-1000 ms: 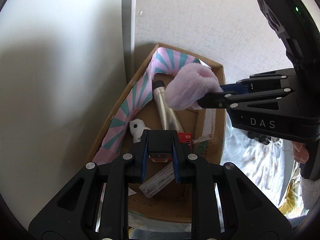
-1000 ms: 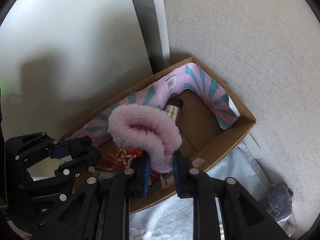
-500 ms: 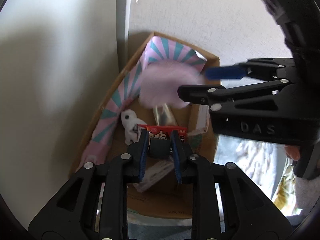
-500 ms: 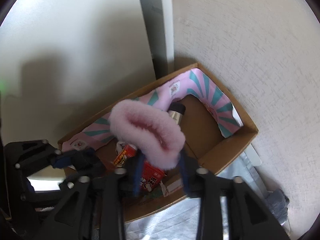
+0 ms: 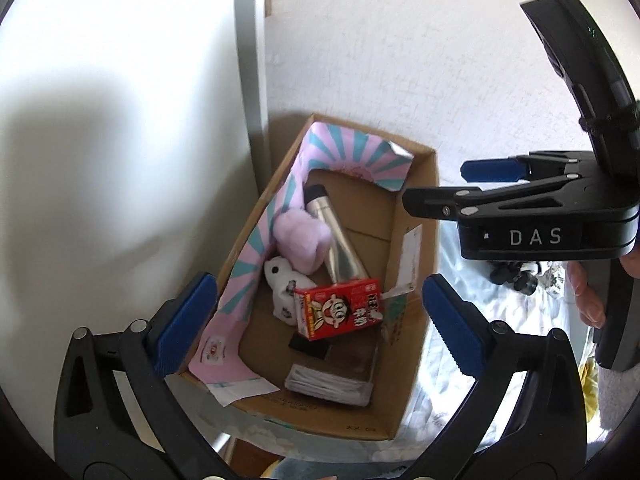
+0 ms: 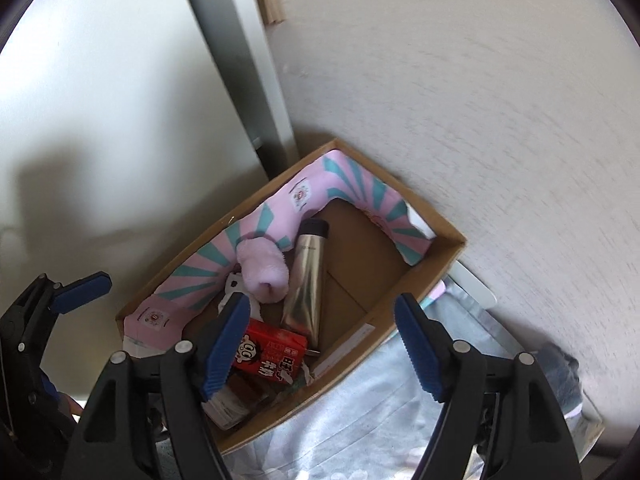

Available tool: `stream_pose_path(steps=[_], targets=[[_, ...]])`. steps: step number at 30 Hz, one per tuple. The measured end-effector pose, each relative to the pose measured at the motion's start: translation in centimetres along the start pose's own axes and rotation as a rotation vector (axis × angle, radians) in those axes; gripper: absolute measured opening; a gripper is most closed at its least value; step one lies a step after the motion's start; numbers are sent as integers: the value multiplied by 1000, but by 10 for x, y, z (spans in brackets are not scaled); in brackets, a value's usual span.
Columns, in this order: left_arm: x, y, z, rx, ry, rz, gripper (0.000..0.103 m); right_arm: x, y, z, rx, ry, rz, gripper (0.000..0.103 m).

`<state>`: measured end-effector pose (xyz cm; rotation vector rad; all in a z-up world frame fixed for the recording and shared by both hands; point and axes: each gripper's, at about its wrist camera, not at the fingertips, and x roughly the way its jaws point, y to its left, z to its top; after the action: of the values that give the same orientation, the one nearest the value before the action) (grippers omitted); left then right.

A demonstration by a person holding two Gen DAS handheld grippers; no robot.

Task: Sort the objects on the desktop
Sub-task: 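Carry the slipper and black item over the box and release them, then withdraw both tools from the box back toward the cloth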

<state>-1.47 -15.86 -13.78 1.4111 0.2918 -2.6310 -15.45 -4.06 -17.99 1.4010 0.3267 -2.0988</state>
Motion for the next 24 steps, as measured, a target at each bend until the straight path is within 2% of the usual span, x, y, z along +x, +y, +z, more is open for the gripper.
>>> stream_pose_path(steps=[14,19,24], targets=[[-6,-56,18,124,-42,-78,102,-65,-50,-38,121,-76,-59,71],[-8,-84,26,178,-58,-122,102,-100,-73,-69,168,-121,-121,71],[-8,-120,34,243,-69,-180,102,-136,-110,-118,292,-139,-174,71]])
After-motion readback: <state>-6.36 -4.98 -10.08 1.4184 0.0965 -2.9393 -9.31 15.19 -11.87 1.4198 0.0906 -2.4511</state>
